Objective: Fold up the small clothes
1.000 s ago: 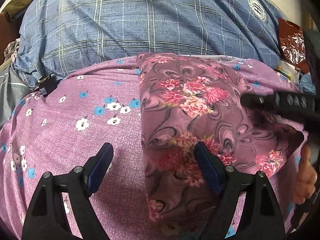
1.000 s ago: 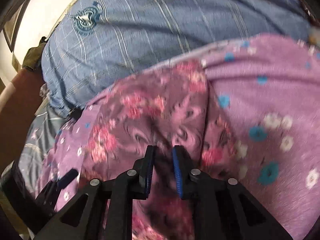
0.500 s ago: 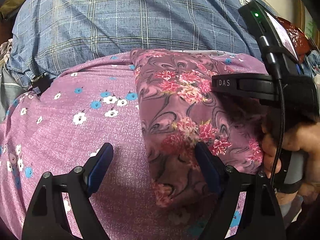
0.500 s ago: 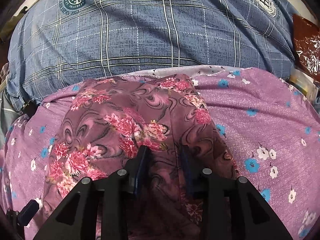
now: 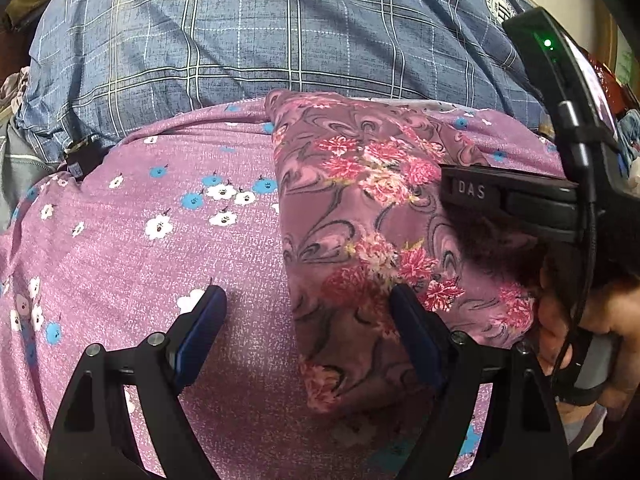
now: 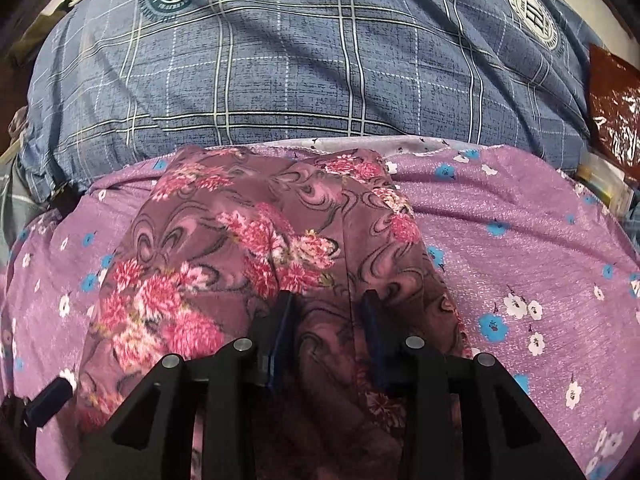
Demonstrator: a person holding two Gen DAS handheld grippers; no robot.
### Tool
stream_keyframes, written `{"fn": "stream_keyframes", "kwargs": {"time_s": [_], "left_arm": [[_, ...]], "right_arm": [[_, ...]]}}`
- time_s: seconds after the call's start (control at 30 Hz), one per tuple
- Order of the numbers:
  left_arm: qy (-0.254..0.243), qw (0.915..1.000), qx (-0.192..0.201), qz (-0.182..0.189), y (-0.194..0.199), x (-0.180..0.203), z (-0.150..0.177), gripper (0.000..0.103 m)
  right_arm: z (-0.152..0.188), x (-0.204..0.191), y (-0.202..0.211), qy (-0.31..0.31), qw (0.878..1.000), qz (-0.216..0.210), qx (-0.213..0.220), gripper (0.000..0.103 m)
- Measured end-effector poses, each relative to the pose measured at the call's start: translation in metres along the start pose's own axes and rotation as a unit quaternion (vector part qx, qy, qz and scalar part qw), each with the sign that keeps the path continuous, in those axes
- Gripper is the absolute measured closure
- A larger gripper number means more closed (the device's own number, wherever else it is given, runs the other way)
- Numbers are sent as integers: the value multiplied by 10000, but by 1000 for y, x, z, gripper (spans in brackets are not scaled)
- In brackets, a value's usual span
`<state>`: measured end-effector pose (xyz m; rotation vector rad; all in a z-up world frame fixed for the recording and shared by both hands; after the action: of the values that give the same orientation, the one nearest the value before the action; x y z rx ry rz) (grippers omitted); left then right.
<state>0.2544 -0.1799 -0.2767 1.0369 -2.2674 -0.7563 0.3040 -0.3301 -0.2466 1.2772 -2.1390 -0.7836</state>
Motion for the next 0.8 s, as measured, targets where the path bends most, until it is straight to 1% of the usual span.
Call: {"fn": "stream_keyframes", "kwargs": {"time_s": [0.67, 0.73, 0.8], "left_arm": [[-43, 10000, 13, -44, 0, 1, 0, 18], [-118, 9999, 87, -49, 5, 3, -5, 18], [-241, 9991, 309, -148, 15, 2, -14, 18]], "right_arm": [[2, 3, 4, 139, 9998, -94, 72, 65], [3, 4, 5, 150, 9998, -134, 82, 65], [4, 6, 6, 149, 9996, -207, 72, 65]]}}
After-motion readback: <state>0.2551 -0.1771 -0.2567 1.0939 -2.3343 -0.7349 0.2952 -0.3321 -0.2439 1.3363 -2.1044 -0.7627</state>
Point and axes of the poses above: each gripper's, at about its wrist camera, not at the fingertips, and y roughly against the way its jaws point, x to its right, z to its underside, the point moved 9 cm from there along -y, roughly the way its jaws point, and after that the axes turned 14 degrees about z, right-handed, at the moved point
